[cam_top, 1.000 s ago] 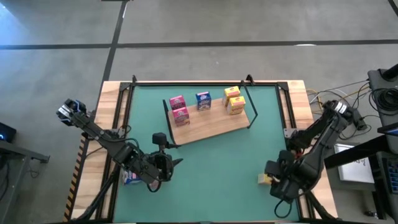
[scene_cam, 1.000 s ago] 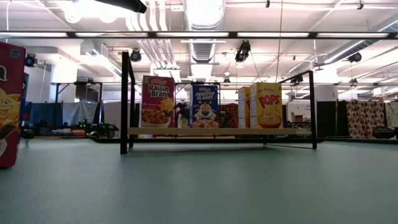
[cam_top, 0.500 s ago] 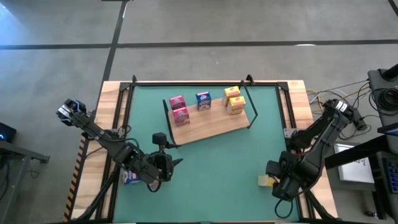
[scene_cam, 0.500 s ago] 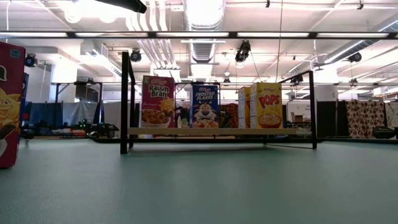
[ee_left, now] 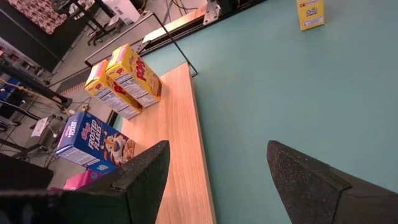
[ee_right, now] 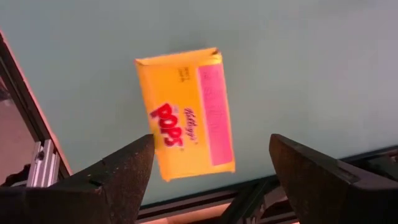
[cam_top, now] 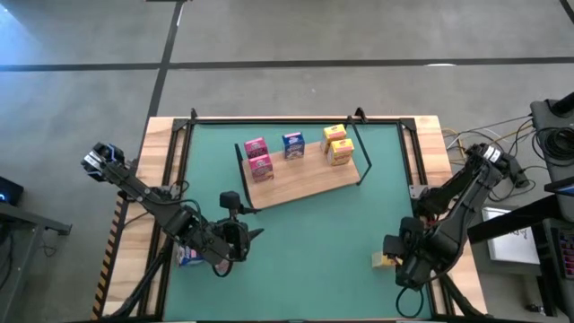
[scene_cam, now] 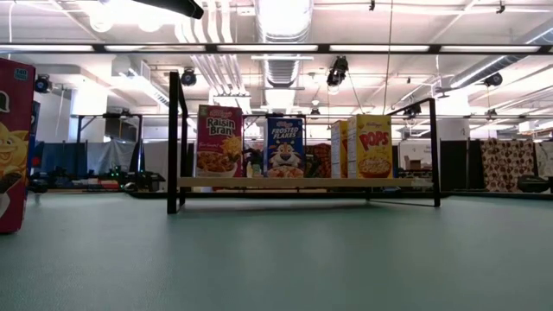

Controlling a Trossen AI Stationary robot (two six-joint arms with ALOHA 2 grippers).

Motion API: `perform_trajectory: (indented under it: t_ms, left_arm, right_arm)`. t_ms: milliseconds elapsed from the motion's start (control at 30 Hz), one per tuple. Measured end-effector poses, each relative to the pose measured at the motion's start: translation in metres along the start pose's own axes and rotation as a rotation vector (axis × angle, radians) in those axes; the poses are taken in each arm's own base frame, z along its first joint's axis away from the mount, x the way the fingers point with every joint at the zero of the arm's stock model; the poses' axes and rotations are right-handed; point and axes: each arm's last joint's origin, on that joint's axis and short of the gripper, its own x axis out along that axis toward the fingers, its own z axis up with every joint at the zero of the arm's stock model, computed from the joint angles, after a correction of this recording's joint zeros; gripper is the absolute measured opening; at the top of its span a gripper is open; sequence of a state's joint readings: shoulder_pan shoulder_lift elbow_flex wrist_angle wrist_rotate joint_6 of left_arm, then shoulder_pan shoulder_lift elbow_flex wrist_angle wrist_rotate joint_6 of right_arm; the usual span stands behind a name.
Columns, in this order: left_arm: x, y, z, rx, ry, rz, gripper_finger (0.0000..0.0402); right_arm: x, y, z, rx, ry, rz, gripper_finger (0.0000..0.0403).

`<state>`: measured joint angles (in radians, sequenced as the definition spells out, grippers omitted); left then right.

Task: Stack cereal on shelf
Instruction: Put the yellow cereal box on the shelf aligned with the other yellow cereal boxes

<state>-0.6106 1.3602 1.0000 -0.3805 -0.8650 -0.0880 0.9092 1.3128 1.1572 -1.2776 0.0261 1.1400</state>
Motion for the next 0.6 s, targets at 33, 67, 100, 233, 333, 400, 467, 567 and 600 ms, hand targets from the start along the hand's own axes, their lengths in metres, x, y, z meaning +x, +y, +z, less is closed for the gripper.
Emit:
perform_trajectory:
  t_ms: [33,67,100,233,333,400,467,567,600]
  left_arm:
    - [0.0,0.0,0.0,0.0,0.0,0.0,0.0252]
    - [0.0,0.0,0.0,-0.001,0.0,0.0,0.0252]
    - [0.0,0.0,0.0,-0.001,0.0,0.0,0.0252]
    - [0.0,0.0,0.0,-0.003,0.0,0.0,0.0252]
    - [0.0,0.0,0.0,-0.004,0.0,0.0,0.0252]
    - [0.0,0.0,0.0,-0.003,0.0,0.0,0.0252]
    - [0.0,0.0,0.0,-0.003,0.0,0.0,0.0252]
    - [0.0,0.0,0.0,-0.004,0.001,0.001,0.0252]
    - [0.0,0.0,0.0,-0.004,0.001,0.001,0.0252]
  right_arm:
    - [0.0,0.0,0.0,0.0,-0.001,0.001,0.0306]
    - [0.0,0.0,0.0,0.0,-0.001,0.002,0.0306]
    - [0.0,0.0,0.0,0.001,-0.002,0.004,0.0306]
    - [0.0,0.003,0.001,-0.006,-0.014,0.03,0.0306]
    - [0.0,0.004,0.002,-0.014,-0.022,0.046,0.0306]
    - [0.0,0.006,0.003,-0.013,-0.027,0.056,0.0306]
    - [0.003,0.007,0.003,-0.014,-0.022,0.046,0.0306]
    - [0.008,0.011,0.005,-0.039,-0.014,0.023,0.0306]
    - [0.01,0.012,0.005,-0.053,-0.011,0.014,0.0305]
